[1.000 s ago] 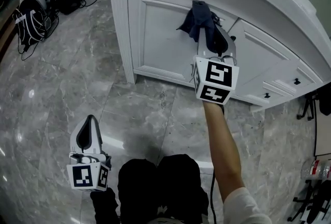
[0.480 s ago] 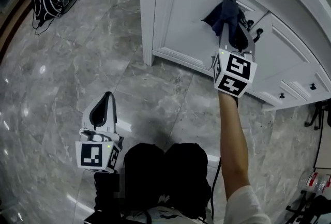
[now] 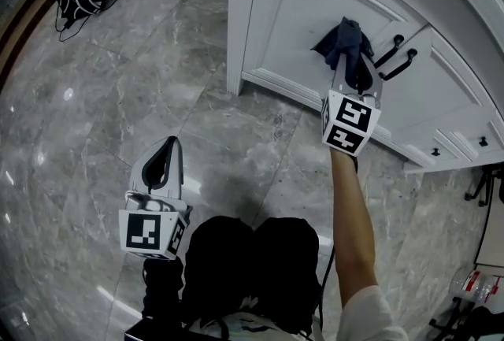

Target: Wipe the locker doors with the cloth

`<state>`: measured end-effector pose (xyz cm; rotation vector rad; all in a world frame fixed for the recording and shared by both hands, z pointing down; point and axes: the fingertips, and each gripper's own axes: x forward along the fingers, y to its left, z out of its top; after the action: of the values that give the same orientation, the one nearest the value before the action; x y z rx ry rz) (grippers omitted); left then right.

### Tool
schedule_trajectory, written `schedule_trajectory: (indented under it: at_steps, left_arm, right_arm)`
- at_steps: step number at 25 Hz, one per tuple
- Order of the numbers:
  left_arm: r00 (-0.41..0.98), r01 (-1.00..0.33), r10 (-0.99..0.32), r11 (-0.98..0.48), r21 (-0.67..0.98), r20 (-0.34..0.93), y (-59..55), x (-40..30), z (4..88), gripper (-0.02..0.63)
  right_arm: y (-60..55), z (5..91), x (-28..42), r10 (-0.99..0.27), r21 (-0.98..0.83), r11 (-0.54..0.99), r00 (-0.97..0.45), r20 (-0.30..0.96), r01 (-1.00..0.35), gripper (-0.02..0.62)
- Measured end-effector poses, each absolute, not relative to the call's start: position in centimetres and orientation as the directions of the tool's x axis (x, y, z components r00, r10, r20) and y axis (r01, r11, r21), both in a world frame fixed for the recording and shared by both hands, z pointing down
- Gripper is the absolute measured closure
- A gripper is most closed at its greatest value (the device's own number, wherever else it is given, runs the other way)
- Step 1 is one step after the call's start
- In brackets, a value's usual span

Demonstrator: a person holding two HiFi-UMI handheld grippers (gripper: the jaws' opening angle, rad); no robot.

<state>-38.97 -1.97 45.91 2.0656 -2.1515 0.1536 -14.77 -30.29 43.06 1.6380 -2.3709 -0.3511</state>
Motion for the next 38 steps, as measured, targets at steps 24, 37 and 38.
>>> schedule_trajectory:
  at_steps: [24,37,38]
  left_arm:
    - [-0.075,-0.995,-0.978,0.087,0.053,0.194,-0.7,-41.4,46.7,0.604]
    - [-0.084,-0.994,-0.977,0.096,0.05,0.197,0.5,-41.9,46.6,0.604]
    - [-0.085,-0.994,-0.977,0.096,0.047,0.196,0.5,-41.9,46.5,0.604]
  right_arm:
    - [-29.6,45.1,-28.6,-0.857,0.305,0.505,-0.512,0.061,-0.808,0.511]
    - [-29.1,51.5,-31.6,-0.81,0.31,0.585,-0.552,0.196,-0.749,0.511]
    - [-29.2,51.9,-31.5,-0.809,0.314,0.587,-0.552,0.202,-0.746,0.511]
